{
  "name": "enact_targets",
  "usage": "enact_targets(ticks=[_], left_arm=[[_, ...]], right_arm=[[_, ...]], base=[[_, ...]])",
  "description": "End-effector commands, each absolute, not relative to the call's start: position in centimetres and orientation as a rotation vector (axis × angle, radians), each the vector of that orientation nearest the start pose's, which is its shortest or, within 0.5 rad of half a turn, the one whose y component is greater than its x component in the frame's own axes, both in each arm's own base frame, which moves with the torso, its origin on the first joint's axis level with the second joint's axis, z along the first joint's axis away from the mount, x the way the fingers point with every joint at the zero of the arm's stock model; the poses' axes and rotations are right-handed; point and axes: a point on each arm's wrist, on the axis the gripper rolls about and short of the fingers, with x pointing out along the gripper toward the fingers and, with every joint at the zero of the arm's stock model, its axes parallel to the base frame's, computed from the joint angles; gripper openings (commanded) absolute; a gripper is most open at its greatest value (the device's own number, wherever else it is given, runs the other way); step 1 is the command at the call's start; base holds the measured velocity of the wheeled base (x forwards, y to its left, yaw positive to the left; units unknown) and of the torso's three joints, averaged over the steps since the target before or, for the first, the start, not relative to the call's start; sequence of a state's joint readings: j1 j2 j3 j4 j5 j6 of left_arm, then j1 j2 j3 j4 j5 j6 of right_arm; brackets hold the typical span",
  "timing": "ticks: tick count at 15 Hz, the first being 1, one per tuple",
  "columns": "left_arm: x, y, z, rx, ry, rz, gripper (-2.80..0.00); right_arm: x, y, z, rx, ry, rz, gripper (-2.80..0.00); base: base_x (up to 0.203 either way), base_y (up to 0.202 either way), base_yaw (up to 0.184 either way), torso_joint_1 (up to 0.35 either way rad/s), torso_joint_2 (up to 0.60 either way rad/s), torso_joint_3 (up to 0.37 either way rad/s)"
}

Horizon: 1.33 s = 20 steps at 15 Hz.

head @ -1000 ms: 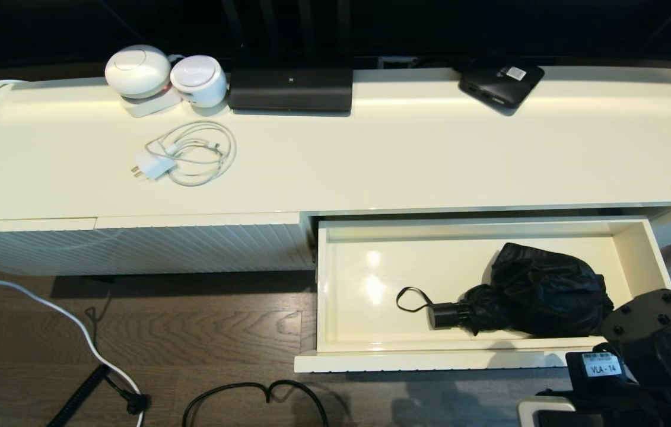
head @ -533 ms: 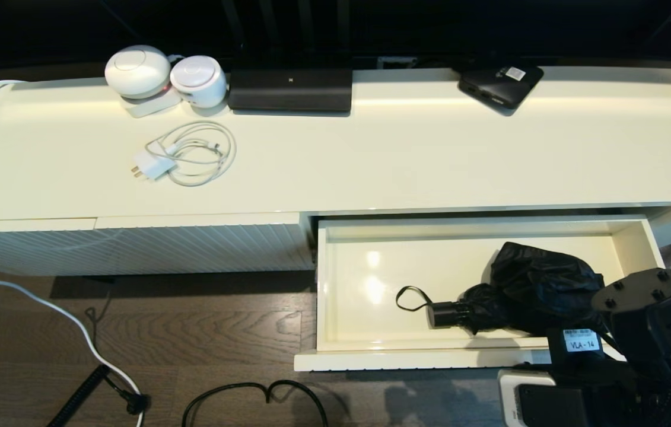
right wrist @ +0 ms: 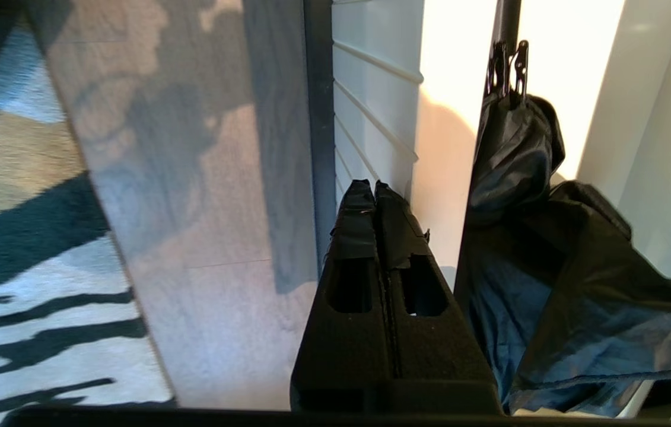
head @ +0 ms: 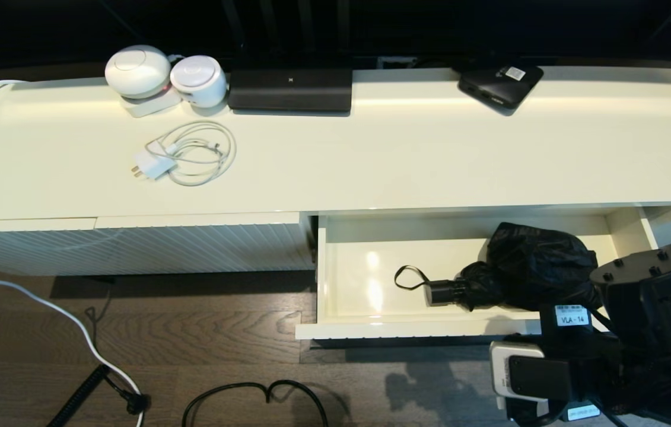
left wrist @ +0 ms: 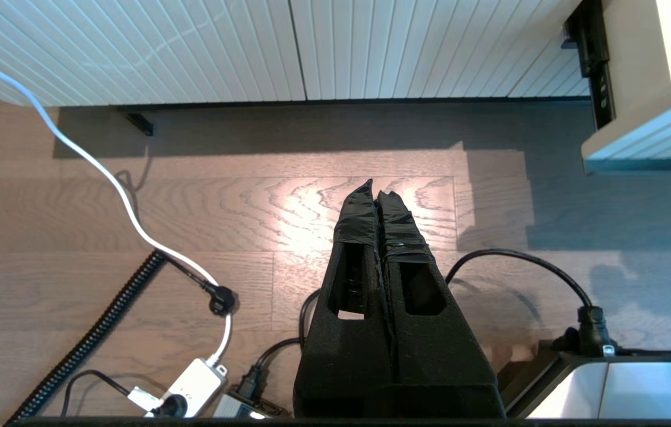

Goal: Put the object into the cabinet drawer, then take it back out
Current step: Close the drawer

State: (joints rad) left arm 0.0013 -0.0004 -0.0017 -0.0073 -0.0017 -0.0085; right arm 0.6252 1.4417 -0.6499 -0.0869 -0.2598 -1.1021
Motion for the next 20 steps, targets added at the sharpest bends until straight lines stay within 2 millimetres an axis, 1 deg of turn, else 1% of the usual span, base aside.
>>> enact_targets(ticks=[1,4,6,14,17,20], left_arm=[[-2.3,0.0,7.7,-0.009,-0.012,0.0,-2.8],[-2.3,0.0,7.7,-0.009,-0.012,0.0,-2.8],[-2.3,0.0,7.7,-0.008,-0.012,0.0,-2.8],[-2.3,0.0,7.7,-0.009,-0.012,0.0,-2.8],[-2.3,0.0,7.7,-0.009,-0.012,0.0,-2.8],[-2.3,0.0,7.7,-0.009,-0.012,0.0,-2.8]], right_arm=[[18.1,12.2,15.9,-1.374,0.386,0.687,-2.8],[19.1,12.8,16.3,-1.378,0.284,0.646,-2.8],[19.3,12.9,16.6,-1.378,0.252,0.631,-2.8],[21.0,12.0,17.3,-1.447,0.126,0.535,-2.8],[21.0,12.0,17.5,-1.445,0.112,0.528,-2.8],[21.1,12.1,17.9,-1.46,0.04,0.483,-2.8]], base=[[0.0,0.0,0.0,0.0,0.0,0.0],[0.0,0.0,0.0,0.0,0.0,0.0],[0.0,0.0,0.0,0.0,0.0,0.0],[0.0,0.0,0.0,0.0,0.0,0.0],[0.0,0.0,0.0,0.0,0.0,0.0],[0.0,0.0,0.0,0.0,0.0,0.0]])
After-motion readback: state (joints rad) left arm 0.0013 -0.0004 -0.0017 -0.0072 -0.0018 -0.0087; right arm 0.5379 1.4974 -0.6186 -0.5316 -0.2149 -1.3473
